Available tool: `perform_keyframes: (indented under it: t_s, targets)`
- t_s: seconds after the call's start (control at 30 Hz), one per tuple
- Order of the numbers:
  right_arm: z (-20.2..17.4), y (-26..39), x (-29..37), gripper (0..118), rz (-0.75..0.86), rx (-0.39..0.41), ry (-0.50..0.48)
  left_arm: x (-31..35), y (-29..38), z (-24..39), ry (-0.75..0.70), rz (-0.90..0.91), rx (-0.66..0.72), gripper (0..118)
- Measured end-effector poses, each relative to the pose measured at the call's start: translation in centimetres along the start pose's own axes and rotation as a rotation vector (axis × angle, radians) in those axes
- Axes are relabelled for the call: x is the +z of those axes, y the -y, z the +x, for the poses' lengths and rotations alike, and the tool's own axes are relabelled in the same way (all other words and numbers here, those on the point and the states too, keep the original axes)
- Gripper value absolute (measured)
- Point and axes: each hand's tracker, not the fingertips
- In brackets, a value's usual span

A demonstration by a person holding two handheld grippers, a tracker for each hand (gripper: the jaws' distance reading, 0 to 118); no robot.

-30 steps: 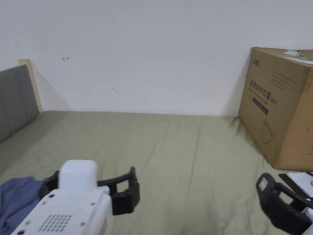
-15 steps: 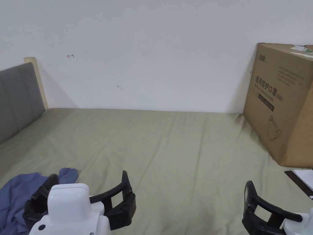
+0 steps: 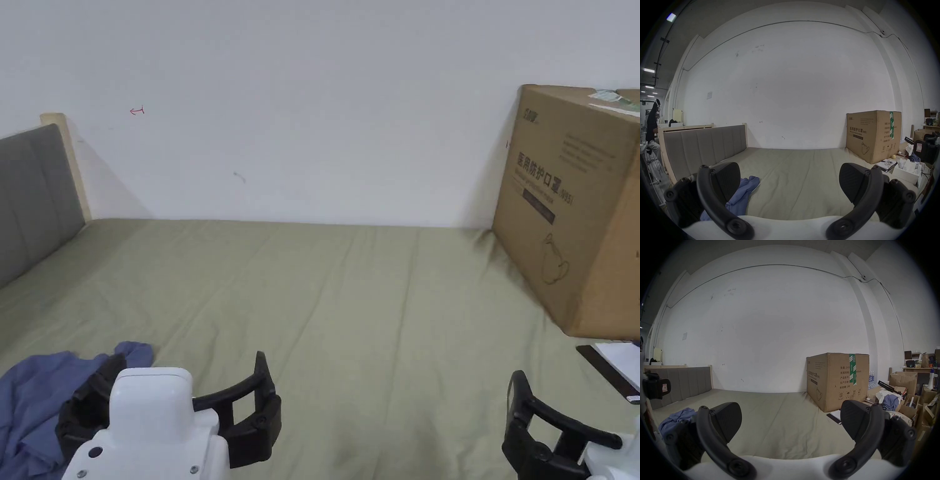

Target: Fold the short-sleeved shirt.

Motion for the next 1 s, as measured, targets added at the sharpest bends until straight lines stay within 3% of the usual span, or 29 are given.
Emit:
perform_keyframes:
  t_s: [0.37,0.53,0.57,0.6,0.63,0.67,0.7,1.0]
  targets:
    - [-0.6,-0.3,0.2,118,0.025,0.062,0.023,-0.4,-0.5,0.2,0.023,0.004,-0.007,118]
    - [-0.5,-0.6,0.2,115,0.026,0.052,0.008,-0.7,-0.6,0.3,0.031,0.002,-0.018,116]
    - [-0.5,-0.8,0.3,106,0.023,0.047,0.004,-0.7,-0.6,0.4,0.031,-0.001,-0.021,107]
    - [-0.5,-0.9,0.3,92,0.018,0.046,0.006,-0.6,-0.6,0.5,0.027,0.001,-0.026,89]
    - [-0.5,-0.8,0.4,65,0.021,0.039,0.007,-0.6,-0.7,0.7,0.021,0.004,-0.036,59]
    - [-0.4,-0.8,0.4,24,0.02,0.037,0.019,-0.6,-0.7,0.7,0.019,0.001,-0.044,15]
    - [-0.5,-0.9,0.3,1,0.01,0.041,0.028,-0.9,-0.7,0.7,0.004,-0.024,-0.065,0]
    - [0.4,-0.7,0.0,1,-0.046,0.021,0.027,-0.6,-0.1,0.6,0.032,-0.037,-0.066,0]
